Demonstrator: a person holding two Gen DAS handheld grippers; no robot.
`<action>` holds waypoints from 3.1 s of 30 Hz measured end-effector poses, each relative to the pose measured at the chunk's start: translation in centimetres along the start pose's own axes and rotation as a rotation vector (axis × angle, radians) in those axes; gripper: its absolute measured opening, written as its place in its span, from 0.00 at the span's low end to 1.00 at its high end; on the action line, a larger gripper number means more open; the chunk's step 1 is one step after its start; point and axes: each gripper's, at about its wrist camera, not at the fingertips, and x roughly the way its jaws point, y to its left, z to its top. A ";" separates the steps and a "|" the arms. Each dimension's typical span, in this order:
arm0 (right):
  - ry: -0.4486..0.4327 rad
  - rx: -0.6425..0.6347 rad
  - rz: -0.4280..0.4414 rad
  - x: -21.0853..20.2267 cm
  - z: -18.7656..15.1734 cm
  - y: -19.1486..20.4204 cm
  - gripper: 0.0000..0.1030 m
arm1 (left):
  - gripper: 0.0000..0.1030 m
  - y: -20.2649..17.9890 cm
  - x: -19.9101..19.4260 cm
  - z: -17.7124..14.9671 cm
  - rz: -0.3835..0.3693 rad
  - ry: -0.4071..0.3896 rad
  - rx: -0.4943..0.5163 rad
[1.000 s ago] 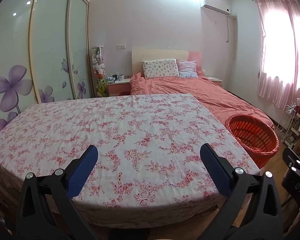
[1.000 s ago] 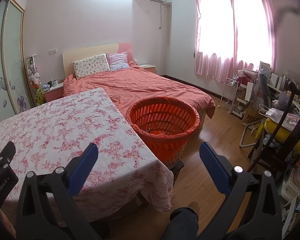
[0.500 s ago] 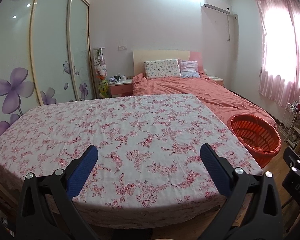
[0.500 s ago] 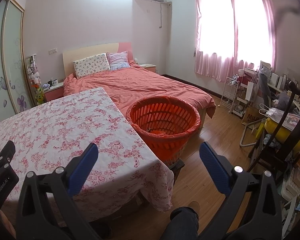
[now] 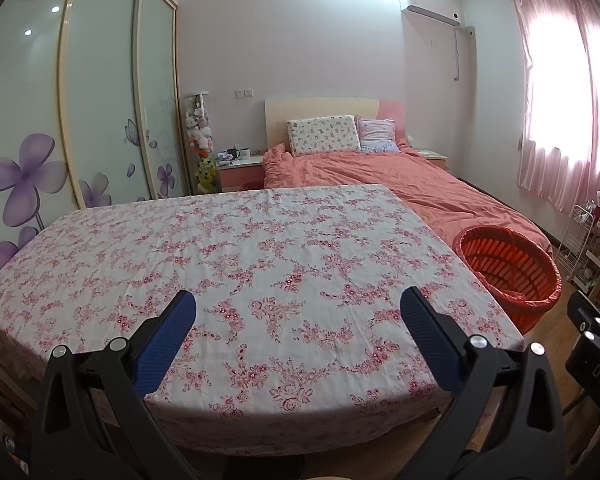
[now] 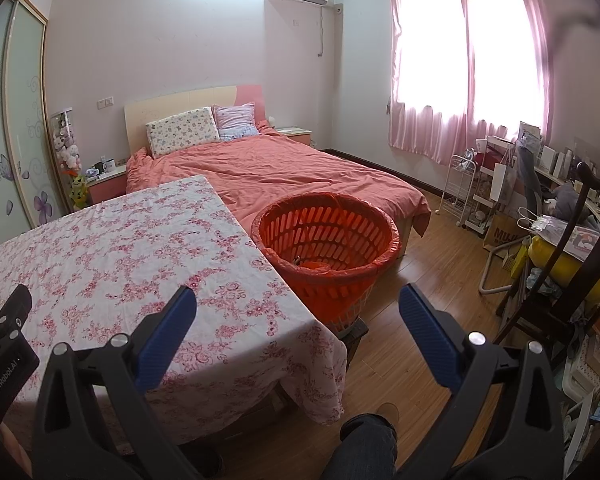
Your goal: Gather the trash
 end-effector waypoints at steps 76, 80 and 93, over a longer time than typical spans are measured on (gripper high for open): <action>0.001 -0.003 -0.001 0.1 0.1 0.1 0.96 | 0.98 -0.2 0.2 -0.3 -0.009 0.022 0.006; 0.001 -0.004 0.000 0.1 0.1 0.1 0.96 | 0.98 -0.3 0.3 -0.2 -0.009 0.023 0.005; 0.001 -0.004 0.000 0.1 0.1 0.1 0.96 | 0.98 -0.2 0.2 -0.3 -0.012 0.025 0.006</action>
